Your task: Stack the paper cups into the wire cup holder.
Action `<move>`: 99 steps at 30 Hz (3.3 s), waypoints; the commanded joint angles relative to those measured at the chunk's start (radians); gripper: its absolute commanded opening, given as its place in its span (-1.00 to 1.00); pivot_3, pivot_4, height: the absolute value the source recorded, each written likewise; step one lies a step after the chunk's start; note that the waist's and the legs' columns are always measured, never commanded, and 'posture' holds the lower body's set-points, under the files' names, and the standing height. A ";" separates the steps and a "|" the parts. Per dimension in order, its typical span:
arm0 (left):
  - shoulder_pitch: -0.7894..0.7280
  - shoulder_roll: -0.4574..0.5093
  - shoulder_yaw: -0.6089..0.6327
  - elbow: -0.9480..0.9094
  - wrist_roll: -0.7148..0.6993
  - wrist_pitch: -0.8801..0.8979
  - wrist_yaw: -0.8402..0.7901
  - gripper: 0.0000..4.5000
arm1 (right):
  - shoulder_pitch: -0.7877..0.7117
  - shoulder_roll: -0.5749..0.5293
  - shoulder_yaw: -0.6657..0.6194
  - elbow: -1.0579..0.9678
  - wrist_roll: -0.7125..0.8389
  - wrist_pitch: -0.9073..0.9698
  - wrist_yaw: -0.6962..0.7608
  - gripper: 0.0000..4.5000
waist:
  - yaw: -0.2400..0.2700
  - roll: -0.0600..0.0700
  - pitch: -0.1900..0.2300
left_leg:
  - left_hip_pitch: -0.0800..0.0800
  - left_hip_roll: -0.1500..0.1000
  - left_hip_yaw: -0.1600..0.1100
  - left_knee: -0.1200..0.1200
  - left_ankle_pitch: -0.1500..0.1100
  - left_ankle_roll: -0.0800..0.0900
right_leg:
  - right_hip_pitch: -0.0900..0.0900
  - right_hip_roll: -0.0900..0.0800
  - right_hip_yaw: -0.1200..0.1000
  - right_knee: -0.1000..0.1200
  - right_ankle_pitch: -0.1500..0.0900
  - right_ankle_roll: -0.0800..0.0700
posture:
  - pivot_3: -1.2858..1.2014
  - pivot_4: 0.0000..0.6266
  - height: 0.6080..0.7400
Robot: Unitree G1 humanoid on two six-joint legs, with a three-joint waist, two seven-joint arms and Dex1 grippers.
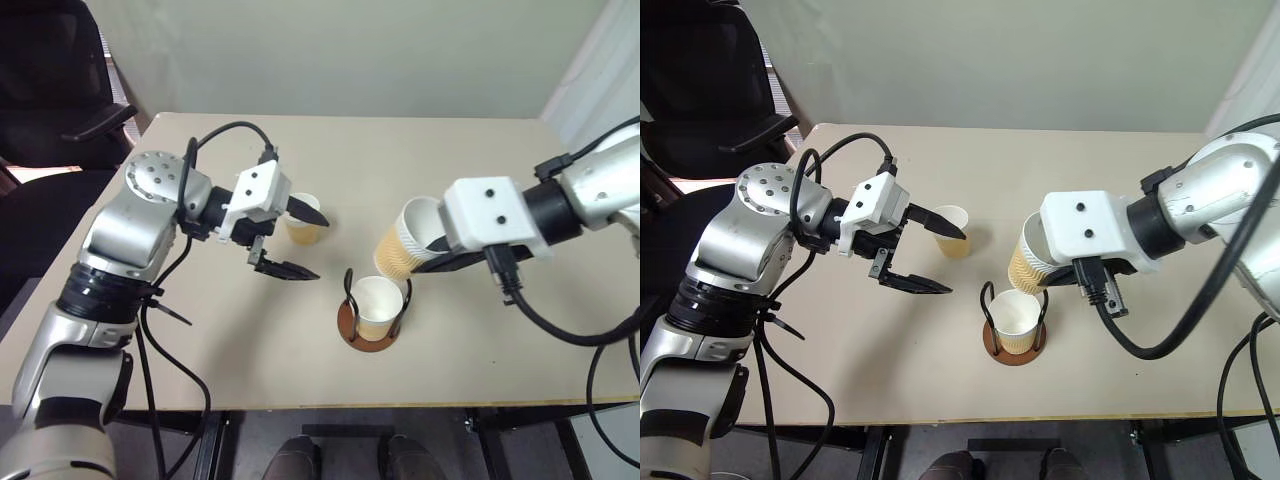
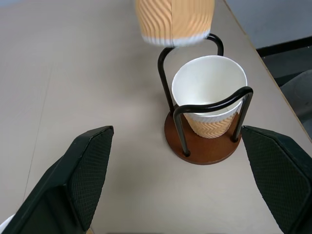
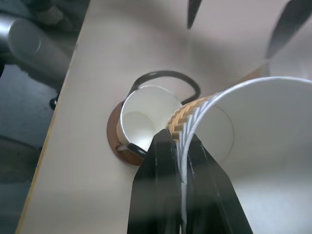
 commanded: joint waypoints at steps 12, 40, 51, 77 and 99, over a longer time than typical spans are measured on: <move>-0.040 -0.017 0.024 0.005 0.027 -0.022 -0.011 1.00 | 0.000 0.073 0.054 0.004 -0.120 -0.103 0.095 -0.99 | 0.000 0.000 0.000 | 0.000 0.000 0.000 0.000 0.000 0.000 | 0.000 0.000 0.000 0.001 0.000 0.000 | 0.03 -0.52 1.00; -0.049 -0.054 0.021 0.056 0.084 -0.079 -0.012 1.00 | -0.034 0.119 0.014 0.117 -0.212 -0.141 0.151 0.61 | -0.001 0.000 0.000 | 0.000 0.000 0.000 0.000 0.000 0.000 | 0.000 0.000 0.000 0.000 0.000 -0.001 | 0.03 -0.52 1.00; -0.117 -0.070 -0.047 0.145 0.401 -0.289 0.209 1.00 | -0.027 -0.004 -0.224 0.223 -0.111 0.082 0.075 0.61 | 0.004 0.000 0.000 | -0.001 0.000 0.000 -0.002 -0.001 0.000 | -0.001 0.000 0.000 -0.001 -0.001 -0.003 | 0.03 -0.52 1.00; -0.224 -0.211 -0.216 0.584 0.800 -0.579 0.499 1.00 | 0.302 -0.096 -0.575 0.108 0.249 0.169 -0.073 0.61 | 0.013 -0.001 0.001 | -0.001 -0.001 0.001 -0.005 0.001 -0.003 | -0.003 0.000 0.000 0.000 -0.001 -0.002 | 0.03 -0.52 1.00; -0.282 -0.236 -0.228 0.766 0.800 -0.795 0.419 -0.97 | 0.429 -0.162 -0.660 0.080 0.383 0.168 -0.148 0.63 | 0.016 -0.001 0.001 | -0.001 -0.001 0.002 -0.002 0.001 -0.003 | -0.004 0.000 0.001 0.002 0.000 -0.001 | 0.03 -0.52 1.00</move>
